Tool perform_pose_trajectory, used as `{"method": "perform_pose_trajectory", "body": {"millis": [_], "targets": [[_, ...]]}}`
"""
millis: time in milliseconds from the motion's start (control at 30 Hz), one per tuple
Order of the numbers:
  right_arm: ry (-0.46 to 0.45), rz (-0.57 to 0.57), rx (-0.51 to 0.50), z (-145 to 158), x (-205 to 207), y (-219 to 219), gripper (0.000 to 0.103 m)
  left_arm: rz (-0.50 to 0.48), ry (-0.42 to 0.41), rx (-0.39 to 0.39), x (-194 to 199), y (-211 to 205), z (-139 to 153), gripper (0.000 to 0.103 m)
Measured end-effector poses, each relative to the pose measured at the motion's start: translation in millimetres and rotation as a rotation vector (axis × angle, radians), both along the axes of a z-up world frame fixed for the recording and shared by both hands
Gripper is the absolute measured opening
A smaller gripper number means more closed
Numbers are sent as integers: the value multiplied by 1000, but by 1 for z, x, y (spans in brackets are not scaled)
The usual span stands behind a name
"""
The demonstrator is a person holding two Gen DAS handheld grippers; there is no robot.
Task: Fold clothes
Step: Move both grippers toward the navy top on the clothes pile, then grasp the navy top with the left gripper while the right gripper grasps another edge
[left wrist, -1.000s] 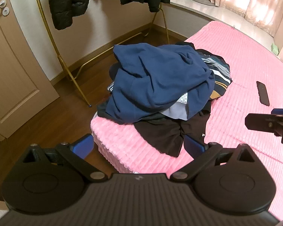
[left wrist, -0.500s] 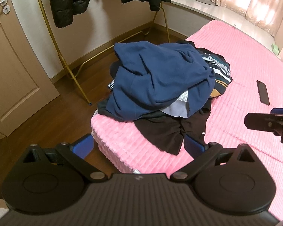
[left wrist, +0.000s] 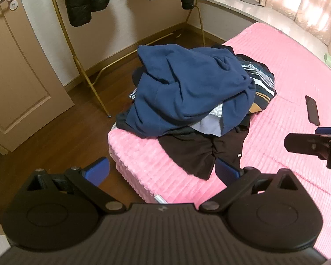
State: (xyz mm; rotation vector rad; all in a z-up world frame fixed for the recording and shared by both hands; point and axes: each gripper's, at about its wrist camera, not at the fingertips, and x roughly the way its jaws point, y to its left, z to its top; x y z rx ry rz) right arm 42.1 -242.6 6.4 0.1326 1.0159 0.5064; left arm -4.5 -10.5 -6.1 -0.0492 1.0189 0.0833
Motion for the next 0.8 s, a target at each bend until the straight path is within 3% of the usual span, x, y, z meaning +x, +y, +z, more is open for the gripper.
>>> {"method": "perform_pose_trajectory", "body": {"millis": [300, 533, 700, 800], "targets": [[-74, 110, -31, 2, 1, -25, 103, 32, 22, -6, -1, -16, -6, 100], [-32, 124, -24, -13, 28, -42, 103, 75, 35, 13, -4, -14, -15, 100], [-59, 128, -77, -20, 63, -25, 103, 106, 16, -1, 16, 9, -19, 101], [-63, 121, -98, -27, 88, -10, 103, 87, 10, 1, 54, 31, -27, 101]]}}
